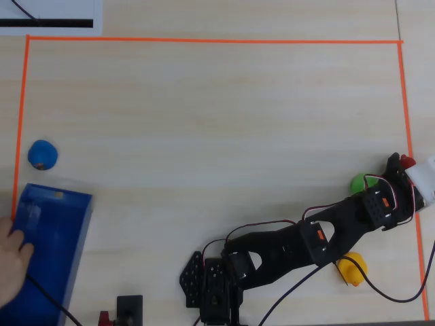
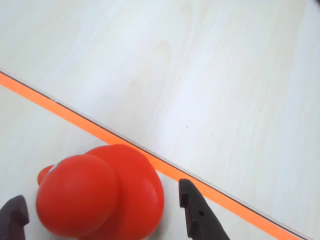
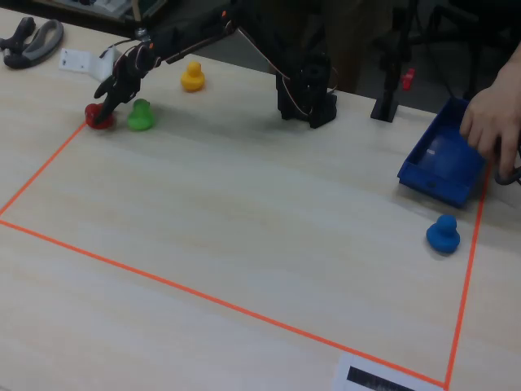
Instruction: Grasp red duck and put it into box.
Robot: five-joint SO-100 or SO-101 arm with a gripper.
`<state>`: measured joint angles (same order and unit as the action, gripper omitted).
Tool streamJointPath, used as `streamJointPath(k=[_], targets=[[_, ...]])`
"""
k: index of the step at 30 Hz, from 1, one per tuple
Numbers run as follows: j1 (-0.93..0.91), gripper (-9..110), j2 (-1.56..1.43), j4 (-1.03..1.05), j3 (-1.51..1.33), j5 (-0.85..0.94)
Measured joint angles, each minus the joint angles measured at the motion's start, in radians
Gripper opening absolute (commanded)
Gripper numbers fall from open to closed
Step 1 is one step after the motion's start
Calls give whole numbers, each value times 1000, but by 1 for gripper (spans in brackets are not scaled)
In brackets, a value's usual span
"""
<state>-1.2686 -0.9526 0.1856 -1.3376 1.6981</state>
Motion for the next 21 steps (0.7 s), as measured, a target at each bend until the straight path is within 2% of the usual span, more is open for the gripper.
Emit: streamJointPath(k=[3, 14, 16, 19, 21], targets=[[0, 32, 0, -2, -12, 8], [21, 31, 18, -2, -21, 31], [28, 23, 25, -2, -21, 29], [40, 1, 32, -2, -9, 29], [49, 0, 37, 9, 2, 25]])
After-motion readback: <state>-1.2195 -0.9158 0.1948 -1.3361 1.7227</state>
